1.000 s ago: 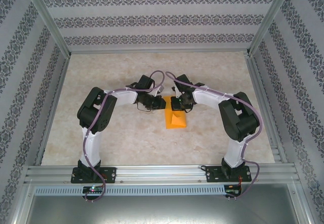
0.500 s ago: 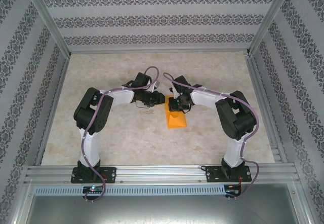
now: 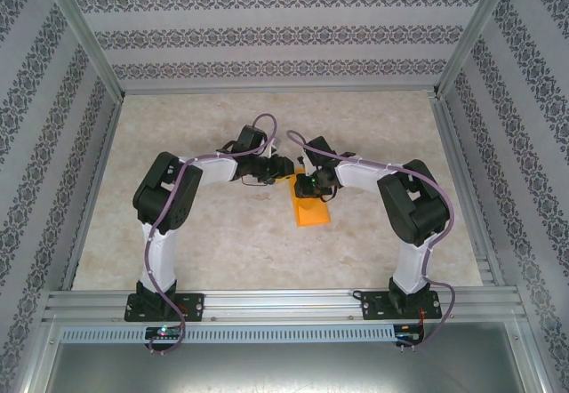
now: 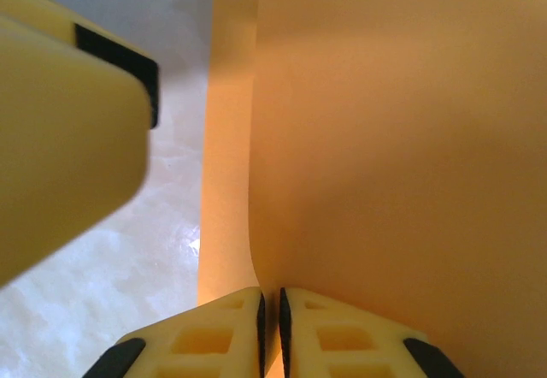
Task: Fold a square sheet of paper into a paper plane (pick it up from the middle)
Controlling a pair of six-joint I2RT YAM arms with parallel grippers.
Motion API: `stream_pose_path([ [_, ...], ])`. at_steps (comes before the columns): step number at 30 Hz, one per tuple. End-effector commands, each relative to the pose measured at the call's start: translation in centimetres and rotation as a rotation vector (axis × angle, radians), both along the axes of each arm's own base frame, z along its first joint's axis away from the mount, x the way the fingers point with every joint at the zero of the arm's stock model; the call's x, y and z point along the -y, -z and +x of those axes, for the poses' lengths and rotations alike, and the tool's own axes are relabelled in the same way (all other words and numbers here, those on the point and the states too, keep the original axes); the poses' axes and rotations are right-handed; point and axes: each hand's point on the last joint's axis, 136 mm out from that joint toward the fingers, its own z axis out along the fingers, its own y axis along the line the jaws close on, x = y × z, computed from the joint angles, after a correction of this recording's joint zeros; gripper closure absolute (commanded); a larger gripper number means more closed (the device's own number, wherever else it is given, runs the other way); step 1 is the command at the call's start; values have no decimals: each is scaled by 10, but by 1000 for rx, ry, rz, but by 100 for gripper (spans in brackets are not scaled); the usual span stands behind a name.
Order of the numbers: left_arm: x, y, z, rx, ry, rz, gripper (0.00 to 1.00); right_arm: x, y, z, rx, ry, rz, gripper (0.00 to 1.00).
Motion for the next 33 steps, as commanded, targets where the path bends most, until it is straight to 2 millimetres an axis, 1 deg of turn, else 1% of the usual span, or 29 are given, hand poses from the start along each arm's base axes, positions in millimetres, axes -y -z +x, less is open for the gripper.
stream_pose_path([
  [1,1,-3,13,1,-10,-35,63,2,17,-14,-47,-13,-15,82],
  [9,4,5,16,-13,1,-20,64,4,20,-16,-48,-14,-3,82],
  [16,-1,19,13,-28,18,57,66,5,20,-17,-44,-17,10,80],
  [23,1,27,11,-39,46,101,68,6,19,-16,-37,-11,16,80],
  [27,-2,30,9,-43,55,146,68,6,20,-17,-40,-10,19,80],
  [29,-8,31,8,-37,59,196,68,6,20,-16,-38,-7,18,80],
  [33,-8,25,8,-22,56,199,67,6,19,-16,-35,-7,21,80],
])
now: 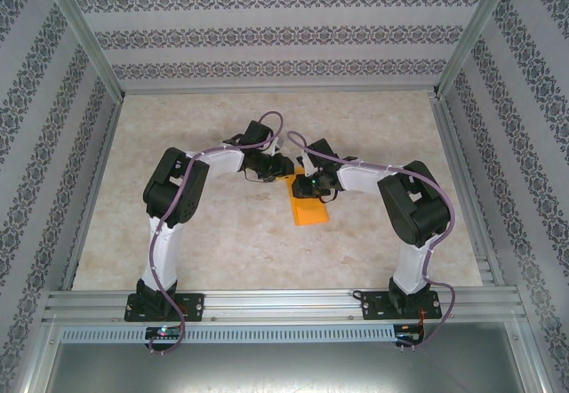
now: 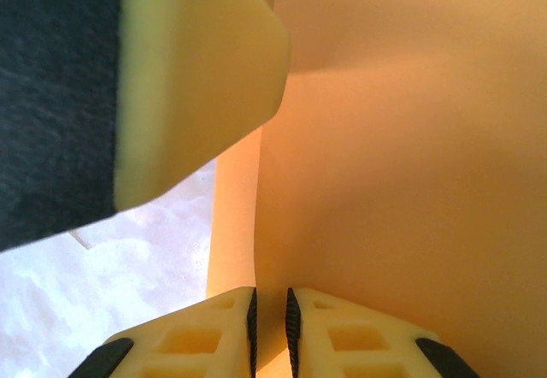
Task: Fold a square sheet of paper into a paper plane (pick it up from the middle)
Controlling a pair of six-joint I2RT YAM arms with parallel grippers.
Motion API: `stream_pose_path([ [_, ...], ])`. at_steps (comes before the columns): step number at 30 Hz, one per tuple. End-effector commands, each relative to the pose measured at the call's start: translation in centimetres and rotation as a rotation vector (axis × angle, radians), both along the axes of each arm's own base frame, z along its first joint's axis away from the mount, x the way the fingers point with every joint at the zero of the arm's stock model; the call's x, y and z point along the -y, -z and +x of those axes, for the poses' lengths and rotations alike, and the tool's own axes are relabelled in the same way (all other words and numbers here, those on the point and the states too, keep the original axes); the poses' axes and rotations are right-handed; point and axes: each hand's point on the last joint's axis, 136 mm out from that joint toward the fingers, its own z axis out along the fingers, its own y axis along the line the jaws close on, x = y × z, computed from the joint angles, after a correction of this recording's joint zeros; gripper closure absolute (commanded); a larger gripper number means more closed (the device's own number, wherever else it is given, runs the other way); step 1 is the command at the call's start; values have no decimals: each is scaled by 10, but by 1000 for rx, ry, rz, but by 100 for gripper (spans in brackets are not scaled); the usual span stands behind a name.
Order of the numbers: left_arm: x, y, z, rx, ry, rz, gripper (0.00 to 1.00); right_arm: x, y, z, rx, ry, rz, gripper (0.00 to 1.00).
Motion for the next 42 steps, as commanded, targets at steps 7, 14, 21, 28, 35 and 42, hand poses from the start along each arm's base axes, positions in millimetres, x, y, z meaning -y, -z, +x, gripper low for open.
stream_pose_path([
  [7,11,6,-3,-13,35,16,68,13,17,-17,-73,6,-38,80],
  [14,17,5,0,-14,44,-8,73,11,16,-17,-68,5,-27,80],
  [21,20,2,1,-6,49,-34,89,9,11,-15,-60,4,-11,80],
  [28,16,8,-4,-9,70,-6,100,8,-11,-10,-27,16,36,75],
  [35,10,17,-7,-12,85,39,100,15,-54,4,25,65,191,68],
  [42,10,25,-9,-26,99,49,100,29,-62,20,33,102,222,68],
])
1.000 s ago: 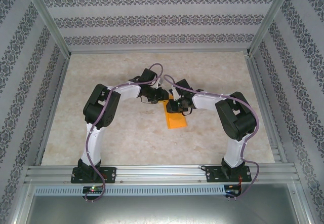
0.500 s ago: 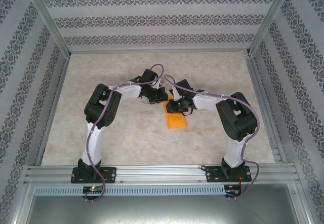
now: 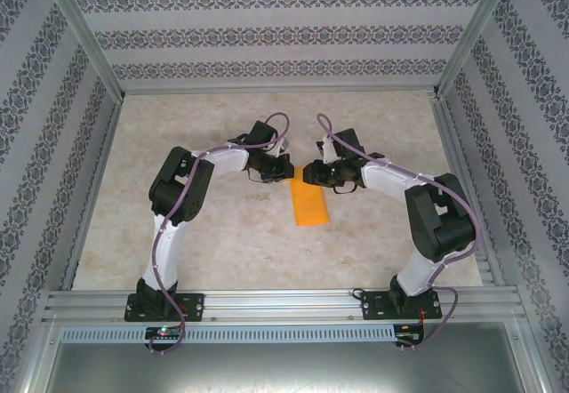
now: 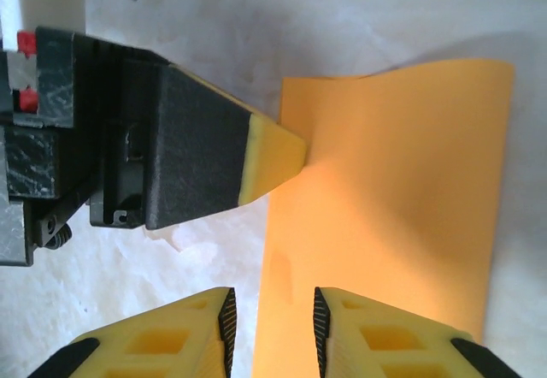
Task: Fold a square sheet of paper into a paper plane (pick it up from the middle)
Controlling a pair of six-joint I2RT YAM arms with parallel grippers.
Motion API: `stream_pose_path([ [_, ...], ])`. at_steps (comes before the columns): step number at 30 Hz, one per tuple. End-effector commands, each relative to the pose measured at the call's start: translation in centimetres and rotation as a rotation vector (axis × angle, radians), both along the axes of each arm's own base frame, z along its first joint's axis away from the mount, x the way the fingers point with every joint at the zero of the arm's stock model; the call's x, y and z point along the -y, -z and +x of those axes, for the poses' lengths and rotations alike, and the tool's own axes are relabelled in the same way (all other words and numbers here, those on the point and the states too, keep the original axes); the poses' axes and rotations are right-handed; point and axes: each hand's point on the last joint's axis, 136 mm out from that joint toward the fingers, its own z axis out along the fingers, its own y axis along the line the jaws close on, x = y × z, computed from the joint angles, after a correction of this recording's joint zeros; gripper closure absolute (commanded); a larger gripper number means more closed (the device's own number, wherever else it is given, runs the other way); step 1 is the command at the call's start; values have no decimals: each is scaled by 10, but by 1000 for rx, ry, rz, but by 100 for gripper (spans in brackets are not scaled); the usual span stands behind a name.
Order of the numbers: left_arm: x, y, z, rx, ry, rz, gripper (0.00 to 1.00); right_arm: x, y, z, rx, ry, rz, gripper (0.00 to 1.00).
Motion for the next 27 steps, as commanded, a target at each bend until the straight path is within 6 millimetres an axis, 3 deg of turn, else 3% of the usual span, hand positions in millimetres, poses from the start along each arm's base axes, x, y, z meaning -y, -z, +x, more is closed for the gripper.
stream_pose_path([
  [1,-4,20,-7,-32,25,47,100,-1,-2,4,-11,-8,23,68],
  [13,-14,30,-13,-31,49,120,100,0,23,32,-45,15,-4,72],
  [27,-19,28,-15,-23,61,141,100,4,44,43,-78,11,-83,74],
])
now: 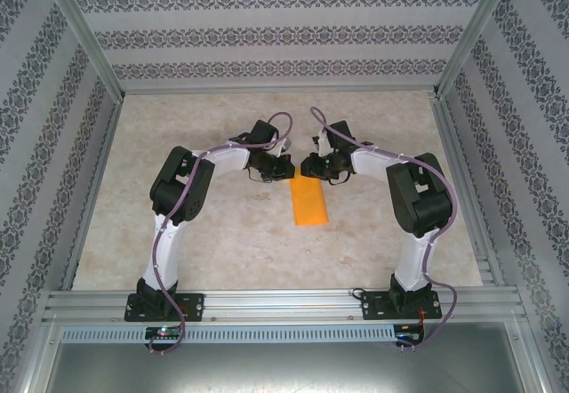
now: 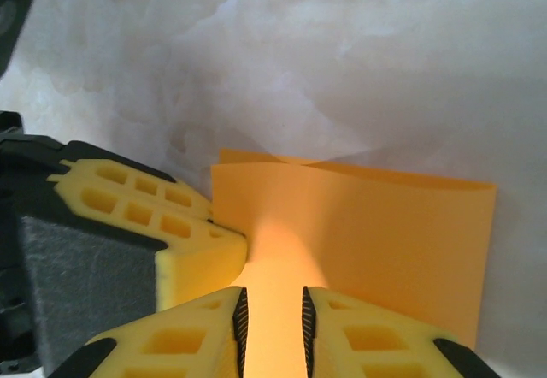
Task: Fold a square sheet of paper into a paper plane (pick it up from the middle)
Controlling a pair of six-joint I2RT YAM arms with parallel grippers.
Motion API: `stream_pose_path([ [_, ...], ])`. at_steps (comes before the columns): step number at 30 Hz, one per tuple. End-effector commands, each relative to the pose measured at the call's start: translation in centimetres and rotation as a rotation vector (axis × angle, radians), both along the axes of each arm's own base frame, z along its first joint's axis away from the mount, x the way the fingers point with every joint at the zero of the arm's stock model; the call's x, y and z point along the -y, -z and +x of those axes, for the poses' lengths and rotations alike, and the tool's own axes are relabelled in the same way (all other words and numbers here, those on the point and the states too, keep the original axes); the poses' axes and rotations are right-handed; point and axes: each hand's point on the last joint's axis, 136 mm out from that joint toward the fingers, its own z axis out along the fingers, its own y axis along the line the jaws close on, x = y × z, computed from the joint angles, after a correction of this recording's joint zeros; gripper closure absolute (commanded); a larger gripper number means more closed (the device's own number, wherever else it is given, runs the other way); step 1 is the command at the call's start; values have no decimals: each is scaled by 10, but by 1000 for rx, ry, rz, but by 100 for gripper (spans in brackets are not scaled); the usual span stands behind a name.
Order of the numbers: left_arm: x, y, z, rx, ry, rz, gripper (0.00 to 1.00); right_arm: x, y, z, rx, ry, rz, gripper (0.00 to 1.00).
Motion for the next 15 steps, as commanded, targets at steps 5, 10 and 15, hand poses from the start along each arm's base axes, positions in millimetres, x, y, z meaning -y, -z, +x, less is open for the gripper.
stream_pose_path([
  [5,-15,23,-15,-65,2,105,100,4,13,3,-20,-17,-55,77],
  [10,-14,17,-14,-55,3,93,100,3,19,2,-34,-31,-80,78],
  [15,-15,14,-14,-52,4,96,100,3,25,-1,-47,-41,-110,79],
])
